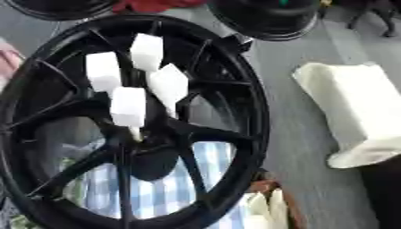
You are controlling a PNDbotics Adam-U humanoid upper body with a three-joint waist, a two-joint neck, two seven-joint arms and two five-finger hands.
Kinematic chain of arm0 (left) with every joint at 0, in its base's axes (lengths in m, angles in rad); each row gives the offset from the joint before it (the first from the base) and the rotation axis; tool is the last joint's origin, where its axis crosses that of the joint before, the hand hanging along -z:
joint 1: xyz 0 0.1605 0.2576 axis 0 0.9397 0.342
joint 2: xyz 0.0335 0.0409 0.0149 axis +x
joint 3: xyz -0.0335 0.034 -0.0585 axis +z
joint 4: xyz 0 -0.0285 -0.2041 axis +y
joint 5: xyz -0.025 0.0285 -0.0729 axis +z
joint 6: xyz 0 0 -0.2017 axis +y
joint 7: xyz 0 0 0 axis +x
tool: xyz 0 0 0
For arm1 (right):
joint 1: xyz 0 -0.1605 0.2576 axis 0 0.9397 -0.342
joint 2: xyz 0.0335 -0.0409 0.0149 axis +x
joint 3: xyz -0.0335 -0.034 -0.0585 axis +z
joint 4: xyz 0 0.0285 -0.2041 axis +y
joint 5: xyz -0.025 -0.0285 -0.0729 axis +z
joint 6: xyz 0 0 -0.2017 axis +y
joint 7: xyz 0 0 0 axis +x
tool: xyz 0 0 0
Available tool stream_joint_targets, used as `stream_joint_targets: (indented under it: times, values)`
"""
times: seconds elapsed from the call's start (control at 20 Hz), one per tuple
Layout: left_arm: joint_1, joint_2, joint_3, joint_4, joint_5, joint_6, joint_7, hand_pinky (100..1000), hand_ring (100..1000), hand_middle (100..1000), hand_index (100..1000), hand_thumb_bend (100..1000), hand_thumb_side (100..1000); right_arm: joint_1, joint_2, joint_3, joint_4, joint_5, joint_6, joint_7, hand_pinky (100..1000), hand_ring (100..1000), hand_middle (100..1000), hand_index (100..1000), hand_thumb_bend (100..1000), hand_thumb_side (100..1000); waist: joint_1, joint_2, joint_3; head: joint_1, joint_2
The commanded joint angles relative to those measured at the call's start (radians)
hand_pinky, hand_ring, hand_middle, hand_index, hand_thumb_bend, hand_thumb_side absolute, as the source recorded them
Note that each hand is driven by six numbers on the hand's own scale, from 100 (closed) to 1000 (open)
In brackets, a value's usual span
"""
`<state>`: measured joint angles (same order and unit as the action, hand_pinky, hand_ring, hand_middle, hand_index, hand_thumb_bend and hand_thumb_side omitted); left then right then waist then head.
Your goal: Pull the pin out of the wheel hub.
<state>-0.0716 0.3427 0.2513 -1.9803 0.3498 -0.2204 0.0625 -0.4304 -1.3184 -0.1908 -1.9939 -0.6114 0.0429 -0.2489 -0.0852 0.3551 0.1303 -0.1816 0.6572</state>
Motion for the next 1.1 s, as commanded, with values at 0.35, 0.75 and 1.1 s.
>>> stream_joint_targets:
  times: [0.35, 0.75, 1.1]
  values:
    - [-0.001, 0.015, 0.012, -0.02, -0.002, -0.005, 0.002, 879, 644, 673, 767, 100, 721, -0.01, -0.049, -0.017, -0.006, -0.006, 0.005, -0.008, 815, 784, 732, 720, 100, 292, 0.007, -0.026, -0.003, 0.001, -0.003]
    - [-0.002, 0.017, 0.01, -0.02, -0.002, -0.005, 0.001, 879, 644, 673, 767, 100, 720, -0.029, -0.058, 0.001, -0.006, 0.012, 0.011, 0.016, 815, 787, 728, 724, 100, 285, 0.006, -0.029, 0.004, -0.012, -0.004]
    - [-0.007, 0.019, 0.006, -0.02, 0.004, -0.006, -0.003, 878, 644, 673, 767, 100, 718, -0.074, -0.057, 0.076, -0.006, 0.104, 0.021, 0.125, 816, 799, 739, 739, 100, 300, 0.005, -0.034, 0.027, -0.044, -0.012]
